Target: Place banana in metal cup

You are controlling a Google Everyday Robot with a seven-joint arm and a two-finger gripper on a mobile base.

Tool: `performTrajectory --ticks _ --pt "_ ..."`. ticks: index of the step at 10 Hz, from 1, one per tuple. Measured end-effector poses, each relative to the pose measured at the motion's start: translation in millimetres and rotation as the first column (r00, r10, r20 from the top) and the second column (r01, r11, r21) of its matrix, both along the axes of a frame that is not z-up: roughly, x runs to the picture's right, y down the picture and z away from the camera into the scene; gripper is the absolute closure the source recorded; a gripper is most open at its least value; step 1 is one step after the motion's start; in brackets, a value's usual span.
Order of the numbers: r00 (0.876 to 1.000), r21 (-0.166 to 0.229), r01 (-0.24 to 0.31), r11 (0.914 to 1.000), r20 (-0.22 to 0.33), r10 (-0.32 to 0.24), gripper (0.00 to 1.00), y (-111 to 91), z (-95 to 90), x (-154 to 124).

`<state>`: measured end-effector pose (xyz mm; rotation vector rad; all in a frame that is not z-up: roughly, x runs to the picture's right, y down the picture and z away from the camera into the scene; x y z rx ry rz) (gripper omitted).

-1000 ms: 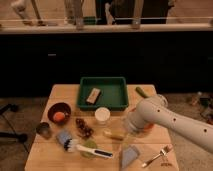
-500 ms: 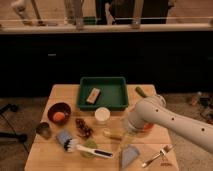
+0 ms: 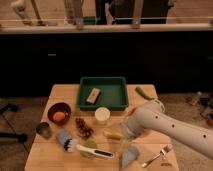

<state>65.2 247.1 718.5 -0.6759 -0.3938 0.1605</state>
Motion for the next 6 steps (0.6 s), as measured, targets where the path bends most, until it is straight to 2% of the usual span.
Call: performTrajectory --ticks 2,6 --pt "1.000 -0.006 0.002 1.0000 0.005 -0.002 0.20 5.2 11.5 -8.5" --pt "0.999 -0.007 -0.026 0.9996 -0.038 0.026 0.20 7.4 40.8 -10.5"
